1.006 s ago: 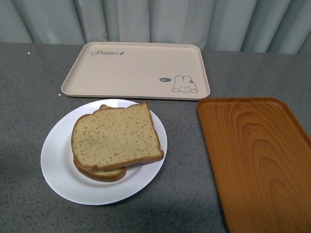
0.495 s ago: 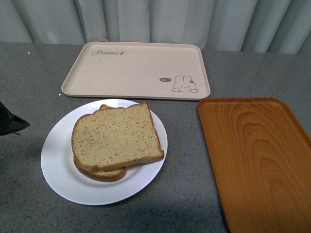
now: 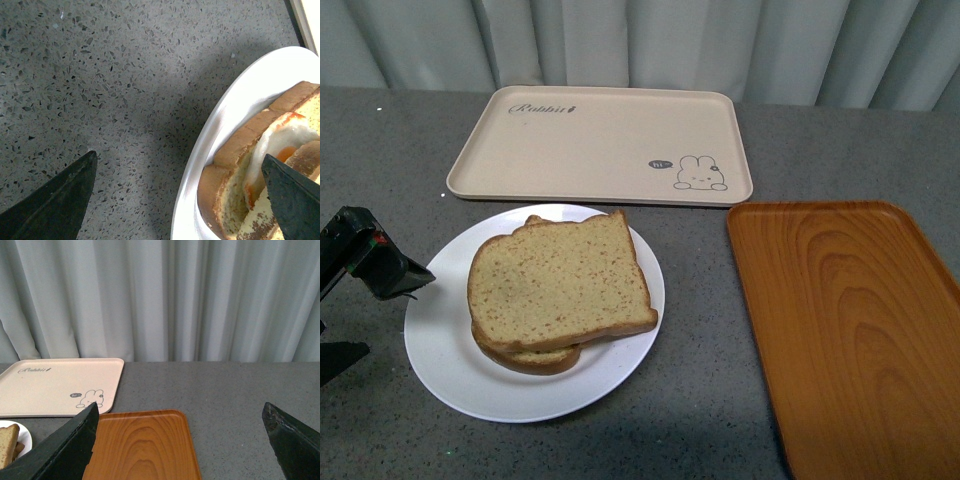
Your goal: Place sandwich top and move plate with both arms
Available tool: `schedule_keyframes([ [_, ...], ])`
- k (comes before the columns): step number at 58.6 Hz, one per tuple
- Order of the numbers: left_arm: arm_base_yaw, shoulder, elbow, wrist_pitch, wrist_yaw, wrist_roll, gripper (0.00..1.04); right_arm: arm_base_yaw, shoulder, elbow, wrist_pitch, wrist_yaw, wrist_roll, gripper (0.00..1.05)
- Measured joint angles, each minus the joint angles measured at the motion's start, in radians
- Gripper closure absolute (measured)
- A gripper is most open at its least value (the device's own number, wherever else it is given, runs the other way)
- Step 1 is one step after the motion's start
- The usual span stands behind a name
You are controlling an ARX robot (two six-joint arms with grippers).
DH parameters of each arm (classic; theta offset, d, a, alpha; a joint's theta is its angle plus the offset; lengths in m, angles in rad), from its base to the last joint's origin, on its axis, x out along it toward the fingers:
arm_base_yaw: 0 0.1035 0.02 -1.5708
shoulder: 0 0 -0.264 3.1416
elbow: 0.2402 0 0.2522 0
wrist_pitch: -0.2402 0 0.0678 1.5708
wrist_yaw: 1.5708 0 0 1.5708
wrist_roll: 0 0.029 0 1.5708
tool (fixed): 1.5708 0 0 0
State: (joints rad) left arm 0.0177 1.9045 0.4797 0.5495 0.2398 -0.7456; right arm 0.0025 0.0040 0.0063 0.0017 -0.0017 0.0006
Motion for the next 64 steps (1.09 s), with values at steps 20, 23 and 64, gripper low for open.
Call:
schedule_keyframes([
  [20, -0.013, 0.028, 0.011, 0.007, 0.021, -0.023, 0.06, 0.000, 0.000, 0.000, 0.000, 0.000, 0.000, 0.09],
  [23, -0.014, 0.031, 0.011, 0.007, 0.022, -0.023, 0.06, 0.000, 0.000, 0.000, 0.000, 0.000, 0.000, 0.09],
  [64, -0.024, 0.037, 0.015, -0.010, 0.053, -0.038, 0.87, 0.000, 0.000, 0.000, 0.000, 0.000, 0.000, 0.09],
])
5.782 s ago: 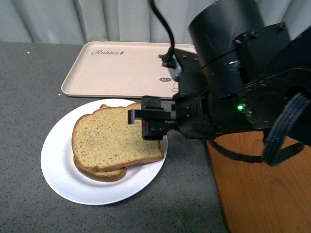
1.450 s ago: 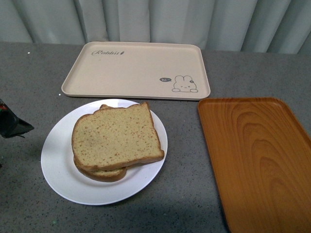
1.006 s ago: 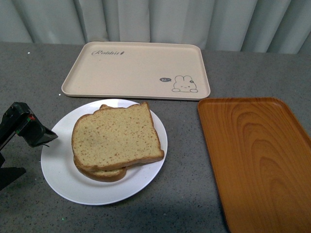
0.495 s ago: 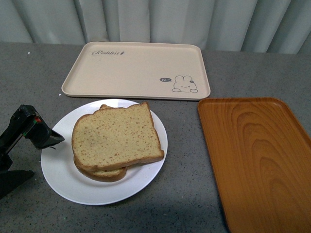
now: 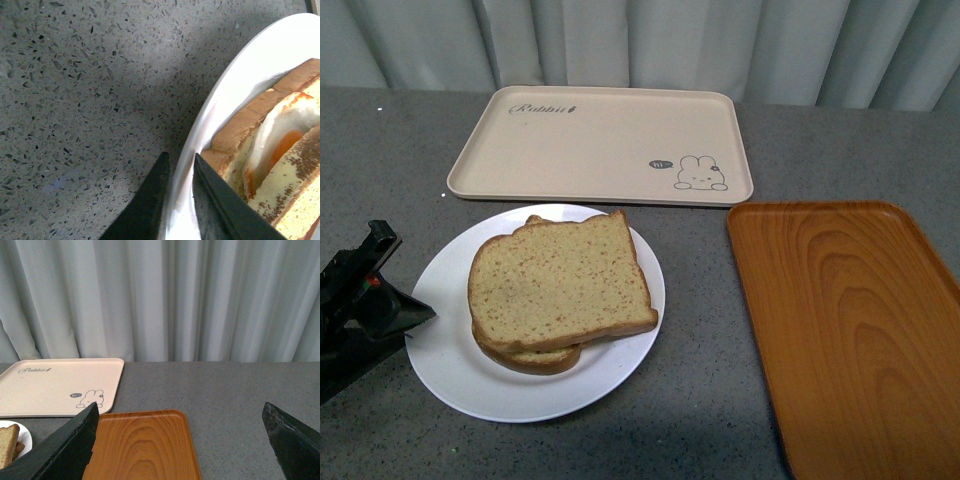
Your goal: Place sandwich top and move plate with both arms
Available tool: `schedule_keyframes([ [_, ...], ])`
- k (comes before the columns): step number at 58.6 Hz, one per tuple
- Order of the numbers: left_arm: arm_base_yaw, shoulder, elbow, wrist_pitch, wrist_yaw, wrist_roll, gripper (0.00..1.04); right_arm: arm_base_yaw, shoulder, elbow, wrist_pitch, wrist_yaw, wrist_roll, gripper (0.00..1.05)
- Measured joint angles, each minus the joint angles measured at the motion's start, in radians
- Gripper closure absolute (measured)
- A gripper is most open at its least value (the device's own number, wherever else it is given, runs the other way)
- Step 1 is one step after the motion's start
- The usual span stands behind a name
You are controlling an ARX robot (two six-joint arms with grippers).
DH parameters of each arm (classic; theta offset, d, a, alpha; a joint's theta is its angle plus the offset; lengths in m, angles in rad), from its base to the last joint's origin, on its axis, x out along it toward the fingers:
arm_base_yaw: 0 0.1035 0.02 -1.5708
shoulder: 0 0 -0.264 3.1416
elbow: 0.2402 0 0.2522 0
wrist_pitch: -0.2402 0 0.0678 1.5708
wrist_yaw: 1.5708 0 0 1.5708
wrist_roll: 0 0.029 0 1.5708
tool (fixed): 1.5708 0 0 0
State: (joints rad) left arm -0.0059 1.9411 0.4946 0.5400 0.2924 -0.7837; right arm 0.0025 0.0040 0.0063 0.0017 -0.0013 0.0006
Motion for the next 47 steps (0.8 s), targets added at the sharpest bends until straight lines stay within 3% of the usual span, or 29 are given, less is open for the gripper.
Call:
schedule_keyframes([
  [7, 0.011, -0.013, -0.001, 0.000, 0.049, -0.004, 1.00, 0.000, 0.000, 0.000, 0.000, 0.000, 0.000, 0.09],
  [34, 0.057, -0.146, -0.085, 0.038, 0.085, -0.089, 1.00, 0.000, 0.000, 0.000, 0.000, 0.000, 0.000, 0.09],
  [47, 0.092, -0.320, -0.143, 0.106, 0.150, -0.192, 1.00, 0.000, 0.000, 0.000, 0.000, 0.000, 0.000, 0.09],
])
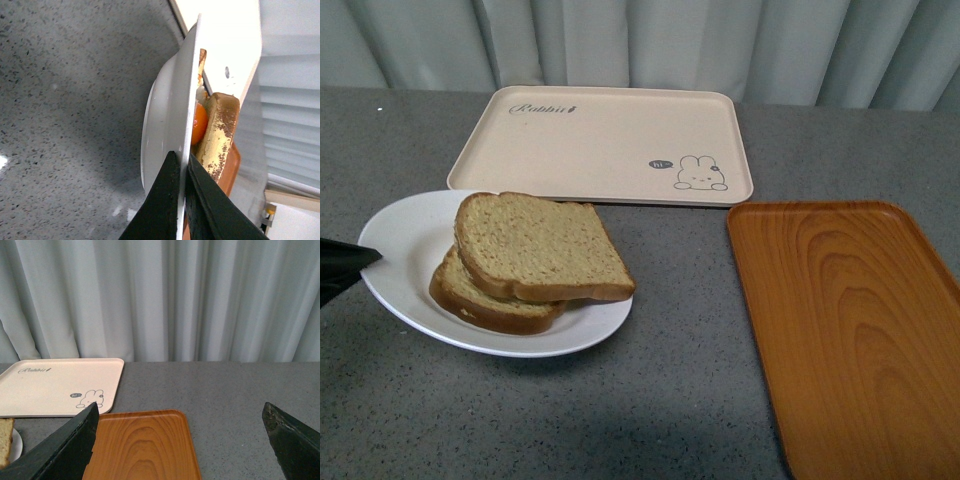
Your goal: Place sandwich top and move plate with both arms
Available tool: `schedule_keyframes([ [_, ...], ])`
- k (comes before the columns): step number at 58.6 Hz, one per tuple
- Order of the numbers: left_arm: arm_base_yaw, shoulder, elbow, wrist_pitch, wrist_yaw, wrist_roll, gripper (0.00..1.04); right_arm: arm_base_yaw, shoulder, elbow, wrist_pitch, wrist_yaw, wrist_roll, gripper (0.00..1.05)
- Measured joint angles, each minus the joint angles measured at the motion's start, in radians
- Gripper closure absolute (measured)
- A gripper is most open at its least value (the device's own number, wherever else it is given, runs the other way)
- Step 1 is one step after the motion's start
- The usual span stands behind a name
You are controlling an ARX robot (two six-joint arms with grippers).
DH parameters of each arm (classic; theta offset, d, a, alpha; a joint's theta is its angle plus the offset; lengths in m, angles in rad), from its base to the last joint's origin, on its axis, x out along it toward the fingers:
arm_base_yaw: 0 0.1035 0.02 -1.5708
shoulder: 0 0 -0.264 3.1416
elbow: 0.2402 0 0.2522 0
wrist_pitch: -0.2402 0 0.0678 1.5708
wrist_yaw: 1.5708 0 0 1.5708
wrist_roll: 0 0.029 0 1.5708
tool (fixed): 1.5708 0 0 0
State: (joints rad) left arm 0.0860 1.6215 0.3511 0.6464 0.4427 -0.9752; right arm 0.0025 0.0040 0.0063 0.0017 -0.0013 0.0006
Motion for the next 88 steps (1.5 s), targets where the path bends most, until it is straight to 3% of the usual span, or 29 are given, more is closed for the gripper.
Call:
schedule_keyframes([
  [11, 0.036, -0.077, -0.019, 0.136, 0.080, -0.172, 1.00, 0.000, 0.000, 0.000, 0.000, 0.000, 0.000, 0.09],
  [36, -0.179, 0.284, 0.347, 0.266, -0.098, -0.391, 1.00, 0.000, 0.000, 0.000, 0.000, 0.000, 0.000, 0.09],
  [43, -0.255, 0.444, 0.528, 0.249, -0.139, -0.415, 1.00, 0.000, 0.000, 0.000, 0.000, 0.000, 0.000, 0.09],
  [53, -0.291, 0.582, 0.657, 0.212, -0.181, -0.434, 1.00, 0.000, 0.000, 0.000, 0.000, 0.000, 0.000, 0.09],
  [84, -0.274, 0.782, 0.924, 0.036, -0.227, -0.404, 1.01, 0.000, 0.000, 0.000, 0.000, 0.000, 0.000, 0.09],
  [88, -0.271, 0.782, 0.924, 0.018, -0.230, -0.384, 0.92, 0.000, 0.000, 0.000, 0.000, 0.000, 0.000, 0.09],
])
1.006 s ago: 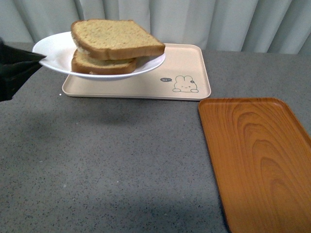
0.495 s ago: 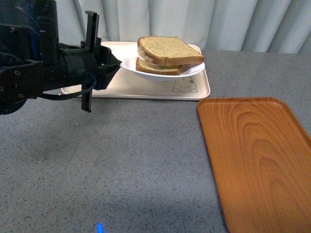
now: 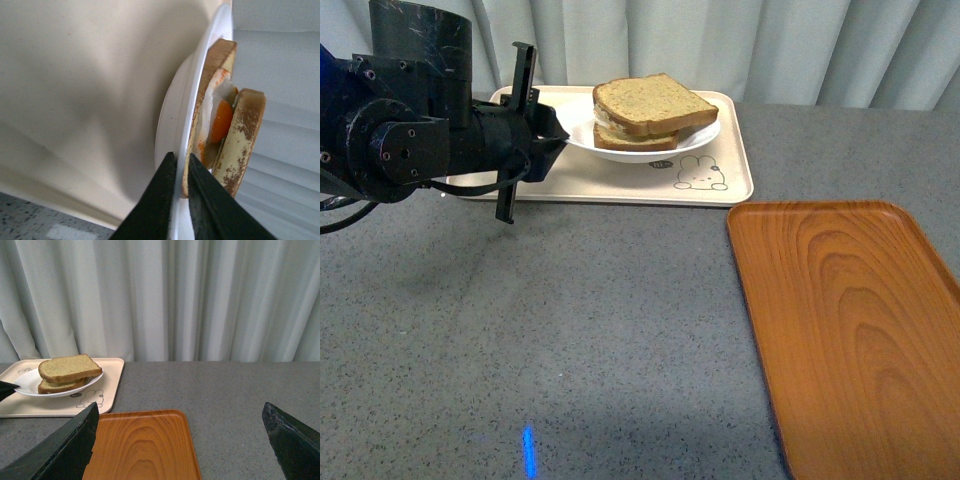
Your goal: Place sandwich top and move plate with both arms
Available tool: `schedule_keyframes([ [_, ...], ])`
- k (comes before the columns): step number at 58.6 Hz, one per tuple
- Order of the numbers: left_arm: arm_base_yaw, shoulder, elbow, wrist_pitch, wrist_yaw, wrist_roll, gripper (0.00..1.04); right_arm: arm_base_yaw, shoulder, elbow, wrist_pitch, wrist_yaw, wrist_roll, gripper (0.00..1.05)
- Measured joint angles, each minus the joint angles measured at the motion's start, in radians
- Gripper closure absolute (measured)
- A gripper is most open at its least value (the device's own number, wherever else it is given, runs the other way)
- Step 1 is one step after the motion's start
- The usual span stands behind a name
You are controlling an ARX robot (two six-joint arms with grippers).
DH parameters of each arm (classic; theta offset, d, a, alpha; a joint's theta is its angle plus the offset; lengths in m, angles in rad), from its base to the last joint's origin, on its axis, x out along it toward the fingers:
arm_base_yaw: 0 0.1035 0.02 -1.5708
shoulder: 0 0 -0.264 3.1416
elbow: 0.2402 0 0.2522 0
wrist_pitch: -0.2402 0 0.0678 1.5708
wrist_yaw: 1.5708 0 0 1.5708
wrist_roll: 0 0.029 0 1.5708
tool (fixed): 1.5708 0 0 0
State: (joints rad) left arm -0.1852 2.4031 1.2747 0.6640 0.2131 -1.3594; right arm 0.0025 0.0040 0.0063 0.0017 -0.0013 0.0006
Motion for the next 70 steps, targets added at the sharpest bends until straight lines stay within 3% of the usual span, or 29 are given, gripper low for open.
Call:
schedule_keyframes([
  [17, 0.020, -0.080, -0.109, -0.023, -0.027, 0.166, 0.47, 0.000, 0.000, 0.000, 0.000, 0.000, 0.000, 0.09],
  [33, 0.036, -0.413, -0.395, -0.062, -0.094, 0.455, 0.05, 0.000, 0.000, 0.000, 0.000, 0.000, 0.000, 0.09],
  [43, 0.038, -0.614, -0.629, -0.032, -0.208, 0.650, 0.09, 0.000, 0.000, 0.000, 0.000, 0.000, 0.000, 0.09],
  [47, 0.039, -0.586, -0.752, 0.311, -0.325, 0.880, 0.21, 0.000, 0.000, 0.000, 0.000, 0.000, 0.000, 0.09],
  [50, 0.048, -0.580, -0.832, 0.505, -0.334, 1.031, 0.30, 0.000, 0.000, 0.000, 0.000, 0.000, 0.000, 0.09],
  [55, 0.063, -0.631, -0.911, 0.686, -0.330, 1.191, 0.44, 0.000, 0.002, 0.000, 0.000, 0.000, 0.000, 0.09],
  [70, 0.100, -0.858, -1.070, 0.657, -0.294, 1.330, 0.87, -0.001, 0.000, 0.000, -0.001, 0.000, 0.000, 0.09],
])
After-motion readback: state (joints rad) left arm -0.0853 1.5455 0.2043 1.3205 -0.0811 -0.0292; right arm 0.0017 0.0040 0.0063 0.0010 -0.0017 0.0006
